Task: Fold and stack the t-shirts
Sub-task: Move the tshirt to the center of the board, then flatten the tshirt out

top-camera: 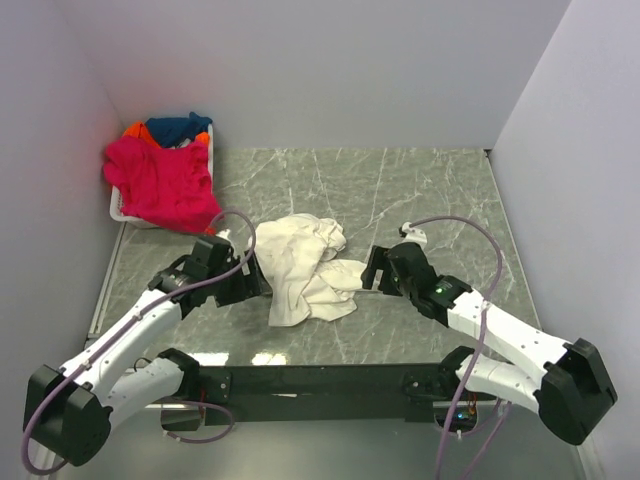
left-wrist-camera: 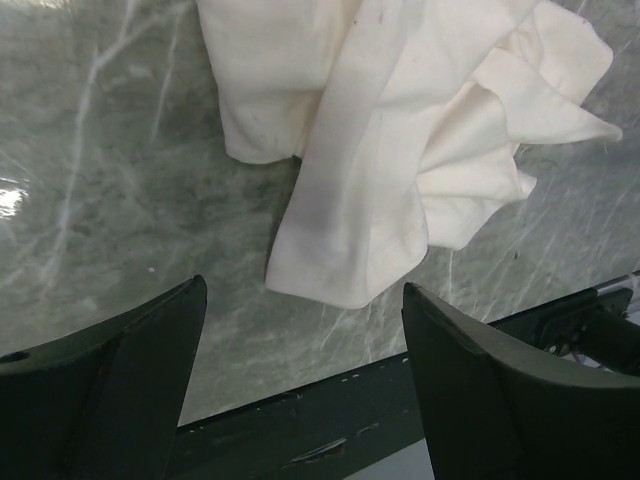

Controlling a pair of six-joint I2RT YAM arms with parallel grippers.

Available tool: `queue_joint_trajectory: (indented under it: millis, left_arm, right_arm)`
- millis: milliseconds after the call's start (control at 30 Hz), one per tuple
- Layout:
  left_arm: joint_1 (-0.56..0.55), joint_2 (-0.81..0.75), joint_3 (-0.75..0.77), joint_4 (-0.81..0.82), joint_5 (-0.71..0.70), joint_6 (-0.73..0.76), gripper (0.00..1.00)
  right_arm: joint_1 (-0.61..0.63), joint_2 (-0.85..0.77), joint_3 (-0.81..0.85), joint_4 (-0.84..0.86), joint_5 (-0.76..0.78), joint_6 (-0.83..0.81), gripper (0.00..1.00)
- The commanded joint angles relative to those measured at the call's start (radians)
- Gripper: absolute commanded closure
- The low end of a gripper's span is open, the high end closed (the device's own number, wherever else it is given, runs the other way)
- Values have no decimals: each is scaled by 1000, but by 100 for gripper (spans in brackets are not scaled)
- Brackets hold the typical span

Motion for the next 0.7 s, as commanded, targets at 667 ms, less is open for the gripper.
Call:
queue_joint_trajectory:
  millis: [667]
  left_arm:
    - [-149, 238, -57, 128, -40, -138, 35]
  right_arm:
    - [-67, 131, -28, 118, -31, 83, 8]
